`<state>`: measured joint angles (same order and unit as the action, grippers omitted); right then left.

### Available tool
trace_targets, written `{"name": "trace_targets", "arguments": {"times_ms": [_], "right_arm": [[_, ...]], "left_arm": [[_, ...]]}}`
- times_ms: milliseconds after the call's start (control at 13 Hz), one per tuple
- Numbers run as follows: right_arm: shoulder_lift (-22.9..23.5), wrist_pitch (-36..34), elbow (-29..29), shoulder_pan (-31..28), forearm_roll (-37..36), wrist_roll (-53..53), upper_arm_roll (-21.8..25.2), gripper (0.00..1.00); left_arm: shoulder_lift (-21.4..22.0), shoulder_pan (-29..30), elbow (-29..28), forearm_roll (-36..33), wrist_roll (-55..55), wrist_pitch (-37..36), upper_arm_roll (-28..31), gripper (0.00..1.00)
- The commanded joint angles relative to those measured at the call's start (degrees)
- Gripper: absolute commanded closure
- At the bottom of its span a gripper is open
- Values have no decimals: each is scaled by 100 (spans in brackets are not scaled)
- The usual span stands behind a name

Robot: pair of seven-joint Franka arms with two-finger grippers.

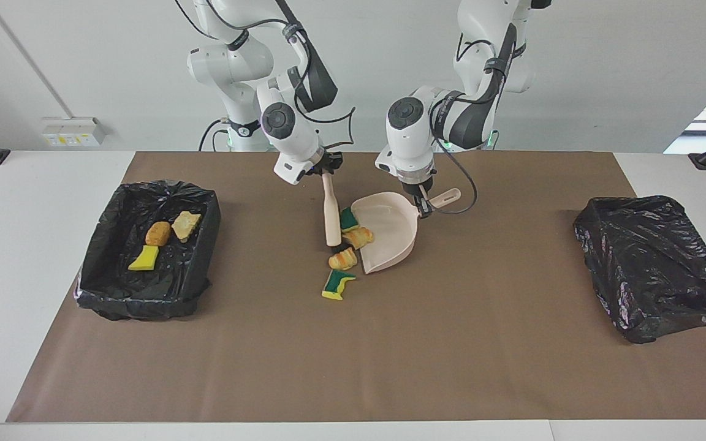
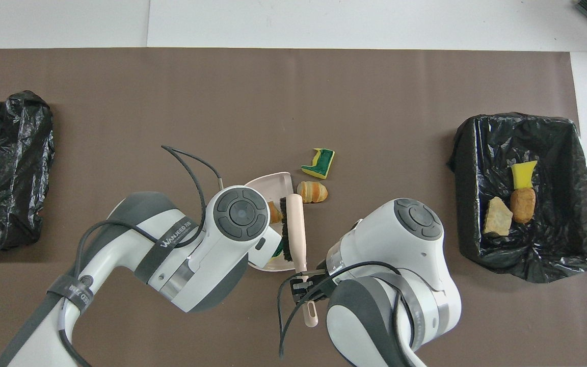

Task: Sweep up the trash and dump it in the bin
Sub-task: 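Sweep the sponge scraps into the dustpan with the right gripper's brush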

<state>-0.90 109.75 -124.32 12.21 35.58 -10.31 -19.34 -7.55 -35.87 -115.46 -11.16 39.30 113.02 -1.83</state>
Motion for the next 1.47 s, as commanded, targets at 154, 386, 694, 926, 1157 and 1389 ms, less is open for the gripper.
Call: {"name": "trace_targets", "arguments": {"times_ms": [154, 386, 694, 926, 1157, 1389], "right_arm": [[54, -217, 443, -307, -2477, -24, 62, 100], [825, -322, 1240, -623, -4334, 326, 27, 100], [1723, -130, 1736, -651, -5281, 872, 18, 100], [1708, -418, 1481, -405, -4064, 916, -70, 100], [1585, -516, 1306, -360, -2429, 943, -122, 100], [1321, -568, 1051, -115, -1415, 820, -193, 100]], "left_arm": [[157, 264, -293, 88, -220, 203, 25, 100], [131, 291, -293, 97, -844, 176, 34, 100], [69, 282, -416, 123, -863, 133, 34, 100], [87, 283, -433, 140, -872, -7, 25, 100], [131, 274, -485, 140, -880, -219, 34, 100], [157, 265, -556, 140, -828, -149, 25, 100]]}}
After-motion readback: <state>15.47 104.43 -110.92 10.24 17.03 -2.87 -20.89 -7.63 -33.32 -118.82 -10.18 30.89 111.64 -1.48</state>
